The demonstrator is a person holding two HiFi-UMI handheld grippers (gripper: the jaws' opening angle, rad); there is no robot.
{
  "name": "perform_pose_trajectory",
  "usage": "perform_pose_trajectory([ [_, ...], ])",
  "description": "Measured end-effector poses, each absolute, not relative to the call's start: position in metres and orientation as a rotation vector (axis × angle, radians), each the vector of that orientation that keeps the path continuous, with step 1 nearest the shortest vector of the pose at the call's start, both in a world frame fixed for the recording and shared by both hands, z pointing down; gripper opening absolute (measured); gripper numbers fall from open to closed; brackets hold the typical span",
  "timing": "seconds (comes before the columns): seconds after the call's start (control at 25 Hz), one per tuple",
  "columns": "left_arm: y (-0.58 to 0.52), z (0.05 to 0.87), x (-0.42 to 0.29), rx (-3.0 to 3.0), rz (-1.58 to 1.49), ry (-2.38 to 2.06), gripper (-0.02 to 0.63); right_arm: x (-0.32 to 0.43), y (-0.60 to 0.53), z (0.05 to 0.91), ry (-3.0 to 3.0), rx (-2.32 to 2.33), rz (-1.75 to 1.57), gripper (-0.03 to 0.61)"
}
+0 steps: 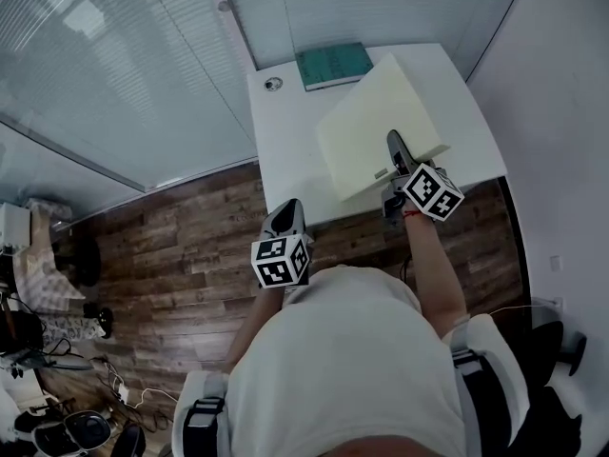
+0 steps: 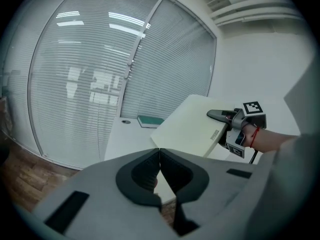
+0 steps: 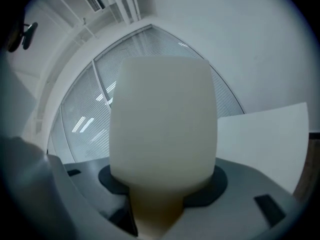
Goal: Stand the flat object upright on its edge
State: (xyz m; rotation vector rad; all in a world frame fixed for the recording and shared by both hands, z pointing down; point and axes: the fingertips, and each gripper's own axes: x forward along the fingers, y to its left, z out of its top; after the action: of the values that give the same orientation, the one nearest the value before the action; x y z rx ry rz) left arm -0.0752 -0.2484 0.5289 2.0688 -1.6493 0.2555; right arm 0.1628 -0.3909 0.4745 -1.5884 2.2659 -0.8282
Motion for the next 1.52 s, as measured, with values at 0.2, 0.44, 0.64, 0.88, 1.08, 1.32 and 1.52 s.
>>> perform_pose_trajectory([
  [0.2,-0.254,0.530,-0.073,2.055,0.253,-1.662,0.021,0.151,-0.407,0.452,2.415,-1.681,-0.625,0.268],
  [0.44,-0.265,0.532,-0.075,2.033,0.239,-1.677,0.021,0.123,-0.427,0.437,2.605,-1.723,-0.395,0.268],
  [0.64,-0.271,0.535,-0.078,2.010,0.232,-1.691,0.021,0.104,-0.439,0.432,2.709,-1.747,-0.231,0.268],
  [0.88,-0.278,0.538,-0.081,2.000,0.237,-1.694,0.021,0.085,-0.451,0.437,2.772,-1.749,-0.135,0.268],
  [1.08,-0.285,0.542,-0.079,1.996,0.236,-1.695,0.021,0.081,-0.460,0.444,2.794,-1.761,-0.087,0.268],
  [1.32,-0.287,0.544,-0.075,1.988,0.235,-1.698,0.021,0.081,-0.460,0.448,2.790,-1.751,-0.063,0.270],
  [1.52,-0.288,0.547,-0.073,1.984,0.237,-1.694,0.021,0.080,-0.462,0.448,2.797,-1.739,-0.072,0.275],
])
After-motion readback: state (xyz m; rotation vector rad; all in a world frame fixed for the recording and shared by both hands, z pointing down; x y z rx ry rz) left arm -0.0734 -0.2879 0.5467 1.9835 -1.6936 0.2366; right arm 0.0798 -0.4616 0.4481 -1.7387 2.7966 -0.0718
